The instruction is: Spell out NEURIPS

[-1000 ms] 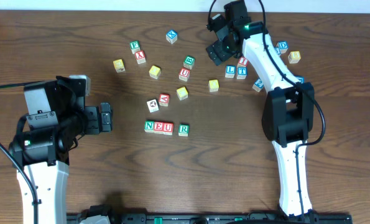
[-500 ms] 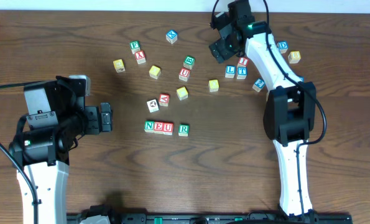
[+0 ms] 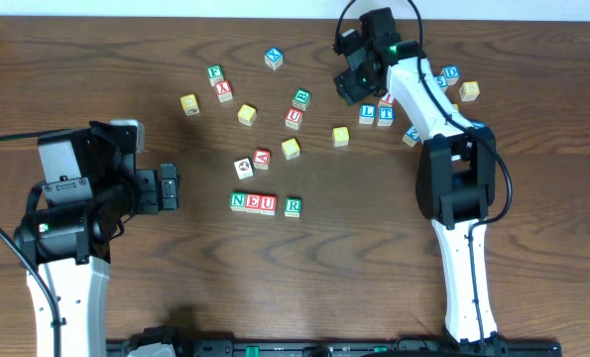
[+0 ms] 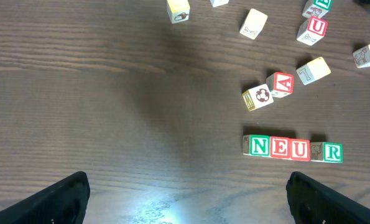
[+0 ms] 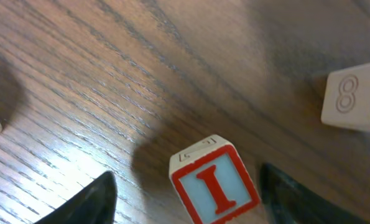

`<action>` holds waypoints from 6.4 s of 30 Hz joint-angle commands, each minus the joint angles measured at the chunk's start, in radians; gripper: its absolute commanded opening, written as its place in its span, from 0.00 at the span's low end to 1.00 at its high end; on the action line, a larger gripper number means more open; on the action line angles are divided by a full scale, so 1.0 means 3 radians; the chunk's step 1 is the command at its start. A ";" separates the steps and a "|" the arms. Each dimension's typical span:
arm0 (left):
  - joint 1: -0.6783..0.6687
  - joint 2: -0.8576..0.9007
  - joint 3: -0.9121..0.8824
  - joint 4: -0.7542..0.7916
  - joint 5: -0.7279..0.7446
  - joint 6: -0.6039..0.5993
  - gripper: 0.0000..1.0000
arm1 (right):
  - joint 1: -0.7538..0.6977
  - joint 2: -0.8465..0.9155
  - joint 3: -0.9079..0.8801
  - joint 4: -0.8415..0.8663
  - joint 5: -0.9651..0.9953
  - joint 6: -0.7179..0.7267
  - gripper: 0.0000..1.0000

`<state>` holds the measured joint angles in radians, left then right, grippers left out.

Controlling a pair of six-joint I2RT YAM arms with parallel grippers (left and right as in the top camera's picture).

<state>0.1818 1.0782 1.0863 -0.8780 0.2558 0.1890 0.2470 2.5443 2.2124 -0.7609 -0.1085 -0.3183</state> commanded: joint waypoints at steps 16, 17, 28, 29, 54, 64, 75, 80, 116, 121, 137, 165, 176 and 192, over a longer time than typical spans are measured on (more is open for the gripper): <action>0.0010 -0.0001 0.0048 0.0000 -0.0011 0.0055 0.99 | -0.0010 0.0034 0.0056 -0.0052 -0.0037 0.0028 0.42; 0.0010 -0.0001 0.0048 0.0000 -0.0011 0.0053 0.99 | -0.0010 0.0034 0.0056 -0.0053 -0.0037 0.0029 0.42; 0.0010 -0.0001 0.0048 0.0000 -0.0011 0.0053 0.99 | -0.0010 0.0036 0.0056 -0.0066 -0.0036 0.0088 0.33; 0.0010 -0.0001 0.0048 0.0000 -0.0010 0.0055 0.99 | -0.0010 0.0036 0.0056 -0.0069 -0.0037 0.0089 0.32; 0.0010 -0.0001 0.0048 0.0000 -0.0011 0.0053 0.99 | -0.0008 0.0008 0.0060 -0.0149 -0.0050 0.0114 0.18; 0.0010 -0.0001 0.0048 0.0000 -0.0011 0.0053 0.99 | -0.0006 -0.0430 0.0062 -0.0287 -0.0047 0.0249 0.28; 0.0010 -0.0001 0.0048 0.0000 -0.0011 0.0055 0.99 | 0.0104 -0.1064 0.0062 -0.1043 -0.0009 0.0898 0.25; 0.0010 -0.0001 0.0048 0.0000 -0.0011 0.0055 0.99 | 0.0142 -0.1054 0.0061 -0.1015 0.0214 0.0898 0.29; 0.0010 -0.0001 0.0048 0.0000 -0.0011 0.0055 0.99 | 0.0237 -0.0139 0.0056 -0.0453 0.0441 0.1460 0.49; 0.0010 -0.0001 0.0048 0.0000 -0.0011 0.0053 0.99 | 0.0237 -0.0123 0.0055 -0.0420 0.0444 0.1459 0.47; 0.0010 -0.0001 0.0048 0.0000 -0.0010 0.0055 0.99 | 0.0229 -0.0095 0.0055 -0.0365 0.0682 0.1459 0.49; 0.0010 -0.0001 0.0048 0.0000 -0.0010 0.0055 0.99 | 0.0226 0.0085 0.0056 -0.0223 0.0690 0.1634 0.27; 0.0010 -0.0001 0.0048 0.0000 -0.0011 0.0055 0.99 | 0.0226 -0.0018 0.0062 -0.0343 0.0690 0.1633 0.20; 0.0010 -0.0001 0.0048 0.0000 -0.0011 0.0055 0.99 | 0.0319 -0.0866 0.0062 -0.1195 0.0678 0.1662 0.17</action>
<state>0.1818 1.0782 1.0863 -0.8783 0.2558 0.1890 0.3202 2.3486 2.2242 -1.0782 0.0860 0.1574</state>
